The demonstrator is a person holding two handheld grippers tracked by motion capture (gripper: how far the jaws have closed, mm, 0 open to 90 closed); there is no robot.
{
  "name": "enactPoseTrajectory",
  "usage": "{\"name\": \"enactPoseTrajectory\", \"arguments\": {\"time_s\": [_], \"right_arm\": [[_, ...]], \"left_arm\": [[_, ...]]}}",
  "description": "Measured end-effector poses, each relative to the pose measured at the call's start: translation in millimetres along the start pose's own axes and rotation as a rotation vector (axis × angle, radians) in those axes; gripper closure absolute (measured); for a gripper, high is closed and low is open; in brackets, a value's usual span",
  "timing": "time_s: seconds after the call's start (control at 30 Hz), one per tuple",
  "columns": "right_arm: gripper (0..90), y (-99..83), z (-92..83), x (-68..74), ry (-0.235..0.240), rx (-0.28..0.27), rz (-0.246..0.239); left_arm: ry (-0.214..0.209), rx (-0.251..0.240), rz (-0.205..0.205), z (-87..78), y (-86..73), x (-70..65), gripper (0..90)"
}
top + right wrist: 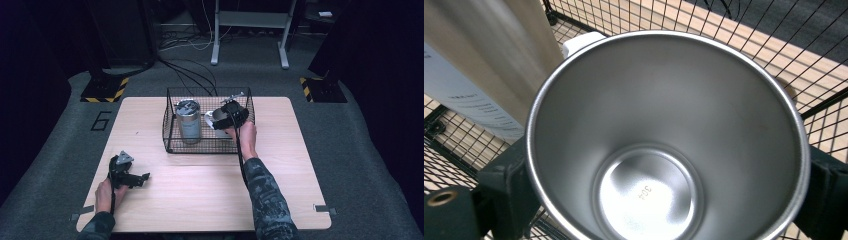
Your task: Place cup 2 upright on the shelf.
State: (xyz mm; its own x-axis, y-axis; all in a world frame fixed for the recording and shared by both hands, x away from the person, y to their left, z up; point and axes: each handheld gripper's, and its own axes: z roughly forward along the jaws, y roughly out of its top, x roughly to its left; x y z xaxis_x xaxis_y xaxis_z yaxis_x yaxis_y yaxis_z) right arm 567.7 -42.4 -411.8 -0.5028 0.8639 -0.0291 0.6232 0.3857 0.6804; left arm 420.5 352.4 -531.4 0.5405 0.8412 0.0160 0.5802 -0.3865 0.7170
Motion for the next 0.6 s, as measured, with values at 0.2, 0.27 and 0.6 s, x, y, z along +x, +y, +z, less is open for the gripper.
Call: {"name": "enactPoseTrajectory", "arguments": {"time_s": [0.2, 0.27, 0.6], "right_arm": [[7.0, -3.0, 7.8, 0.3, 0.003, 0.017, 0.009], [7.0, -3.6, 9.8, 0.1, 0.002, 0.018, 0.003], [7.0, -6.3, 16.9, -1.2, 0.007, 0.051, 0.021]], "left_arm": [[0.002, 0.000, 0.001, -0.1, 0.0, 0.0, 0.0], [0.001, 0.000, 0.000, -0.1, 0.0, -0.1, 0.0], [0.000, 0.000, -0.001, 0.0, 0.0, -0.1, 0.0]]}}
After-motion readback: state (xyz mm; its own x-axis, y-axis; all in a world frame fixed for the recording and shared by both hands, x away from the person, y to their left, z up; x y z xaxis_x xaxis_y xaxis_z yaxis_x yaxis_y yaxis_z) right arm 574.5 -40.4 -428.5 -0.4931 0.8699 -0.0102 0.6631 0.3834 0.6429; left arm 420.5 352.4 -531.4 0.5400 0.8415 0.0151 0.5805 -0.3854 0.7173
